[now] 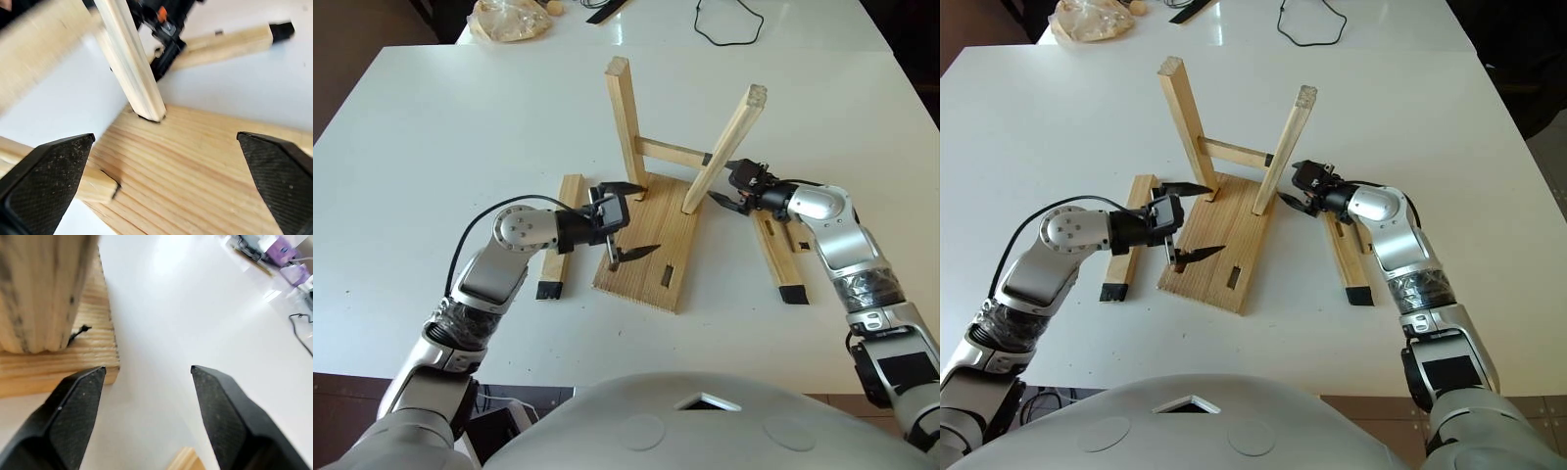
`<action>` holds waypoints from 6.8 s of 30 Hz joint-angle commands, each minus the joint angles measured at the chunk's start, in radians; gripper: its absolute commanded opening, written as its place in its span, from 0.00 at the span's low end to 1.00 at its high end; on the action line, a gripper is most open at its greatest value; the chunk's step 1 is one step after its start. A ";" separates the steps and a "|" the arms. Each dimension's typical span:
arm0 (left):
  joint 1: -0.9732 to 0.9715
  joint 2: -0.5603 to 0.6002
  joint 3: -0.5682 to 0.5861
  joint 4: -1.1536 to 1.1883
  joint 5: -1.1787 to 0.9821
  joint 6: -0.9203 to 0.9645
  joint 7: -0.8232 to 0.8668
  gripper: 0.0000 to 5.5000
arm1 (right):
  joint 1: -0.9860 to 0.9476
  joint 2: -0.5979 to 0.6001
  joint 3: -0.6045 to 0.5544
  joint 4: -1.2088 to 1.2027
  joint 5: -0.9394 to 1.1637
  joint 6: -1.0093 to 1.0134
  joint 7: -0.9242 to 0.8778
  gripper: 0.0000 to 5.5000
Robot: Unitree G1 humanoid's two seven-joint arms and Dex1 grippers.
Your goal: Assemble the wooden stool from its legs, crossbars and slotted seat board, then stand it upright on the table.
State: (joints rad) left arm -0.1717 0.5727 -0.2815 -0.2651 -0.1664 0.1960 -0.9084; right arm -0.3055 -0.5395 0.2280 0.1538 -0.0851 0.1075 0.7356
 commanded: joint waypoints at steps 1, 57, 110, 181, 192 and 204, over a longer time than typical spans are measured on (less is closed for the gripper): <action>0.071 0.068 0.086 -0.122 -0.056 0.066 -0.007 0.98 | 0.095 -0.081 -0.042 -0.141 0.016 0.058 0.039 0.58; 0.490 -0.041 0.165 -0.110 0.322 -0.121 0.386 0.98 | 0.403 -0.104 -0.407 -0.296 0.249 0.436 -0.092 0.58; 0.425 -0.134 0.342 -0.390 -0.148 0.223 0.369 0.66 | 0.174 -0.112 -0.500 -0.133 0.361 0.492 -0.141 0.24; -0.046 0.160 0.345 -0.407 -1.072 0.558 0.157 0.24 | 0.026 -0.197 -0.249 -0.537 0.991 0.646 0.433 0.42; 0.218 0.421 0.567 -0.256 -0.743 0.436 -0.158 0.24 | 0.134 -0.211 -0.322 -0.554 0.949 0.603 0.364 0.43; 0.138 0.402 0.371 0.129 -0.211 -0.119 -0.312 0.24 | 0.201 -0.193 -0.273 -0.580 0.858 0.540 0.310 0.43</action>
State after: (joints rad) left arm 0.0090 1.0125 0.1172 -0.1671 -0.4160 0.1534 -1.2198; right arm -0.1034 -0.7293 -0.0669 -0.4209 0.8048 0.6676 1.0441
